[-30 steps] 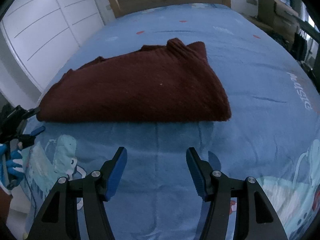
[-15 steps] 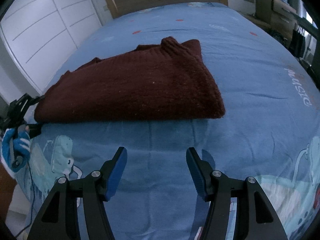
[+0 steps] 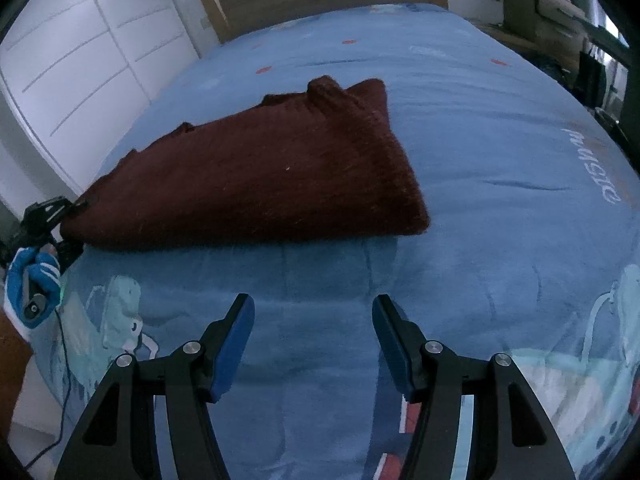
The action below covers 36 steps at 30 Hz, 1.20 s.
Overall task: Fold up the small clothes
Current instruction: 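Grasp the sweater end with the left gripper and fold it over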
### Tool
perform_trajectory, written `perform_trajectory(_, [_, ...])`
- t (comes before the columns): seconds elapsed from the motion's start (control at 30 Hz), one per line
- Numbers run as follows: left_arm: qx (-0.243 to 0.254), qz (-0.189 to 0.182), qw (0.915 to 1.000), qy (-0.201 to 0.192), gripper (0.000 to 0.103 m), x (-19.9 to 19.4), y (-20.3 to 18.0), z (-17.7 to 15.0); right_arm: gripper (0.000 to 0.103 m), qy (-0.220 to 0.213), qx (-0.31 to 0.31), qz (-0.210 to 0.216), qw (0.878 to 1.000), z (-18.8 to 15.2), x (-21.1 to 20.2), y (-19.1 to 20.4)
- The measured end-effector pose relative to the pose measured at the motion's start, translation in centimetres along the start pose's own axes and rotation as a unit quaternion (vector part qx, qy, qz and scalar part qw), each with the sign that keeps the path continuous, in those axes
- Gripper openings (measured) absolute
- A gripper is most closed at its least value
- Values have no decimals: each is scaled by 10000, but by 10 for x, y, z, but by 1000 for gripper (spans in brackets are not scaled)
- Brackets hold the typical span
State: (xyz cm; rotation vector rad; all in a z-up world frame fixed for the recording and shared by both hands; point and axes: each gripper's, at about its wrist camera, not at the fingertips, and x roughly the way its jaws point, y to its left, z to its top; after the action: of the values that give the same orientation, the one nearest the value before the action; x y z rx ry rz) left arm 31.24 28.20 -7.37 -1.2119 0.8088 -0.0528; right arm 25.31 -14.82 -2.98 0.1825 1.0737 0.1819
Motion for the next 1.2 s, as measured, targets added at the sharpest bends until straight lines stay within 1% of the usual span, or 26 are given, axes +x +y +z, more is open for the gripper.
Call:
perform_trajectory(0.17, [133, 6, 9999, -43, 17, 1, -22, -3, 63, -80, 84, 38, 9999, 0, -7, -10])
perform_trajectory(0.37, [405, 51, 9992, -52, 16, 6, -56, -12, 63, -192, 249, 73, 9995, -4, -17, -29])
perform_trajectory(0.5, [534, -33, 9986, 18, 16, 17, -83, -24, 63, -283, 384, 90, 9988, -6, -25, -45])
perform_trajectory(0.57, [607, -94, 9981, 79, 16, 23, -98, -33, 63, -334, 462, 93, 9983, -7, -28, -53])
perform_trajectory(0.7, [638, -368, 9970, 229, 16, 40, -130, -54, 63, -441, 627, 109, 9970, -9, -35, -70])
perform_trajectory(0.8, [713, -561, 9950, 413, 16, 57, -156, -73, 63, -513, 742, 95, 9959, -13, -42, -85])
perform_trajectory(0.87, [780, -712, 9928, 571, 16, 70, -173, -86, 63, -555, 836, 74, 9949, -15, -46, -96])
perform_trajectory(0.93, [903, -859, 9891, 785, 16, 87, -192, -106, 63, -591, 944, 49, 9938, -19, -50, -106])
perform_trajectory(0.97, [968, -875, 9876, 869, 16, 93, -199, -112, 63, -610, 1007, 36, 9930, -20, -51, -112])
perform_trajectory(1.03, [1156, -863, 9832, 1122, 16, 113, -213, -136, 63, -649, 1128, 22, 9915, -24, -55, -122])
perform_trajectory(1.1, [1364, -764, 9786, 1336, 16, 131, -221, -159, 63, -678, 1212, 9, 9903, -28, -58, -130])
perform_trajectory(1.17, [1640, -571, 9726, 1547, 16, 149, -224, -184, 63, -692, 1278, -9, 9894, -33, -61, -137])
perform_trajectory(1.2, [1853, -381, 9676, 1673, 16, 160, -222, -200, 63, -691, 1304, -15, 9891, -36, -62, -140])
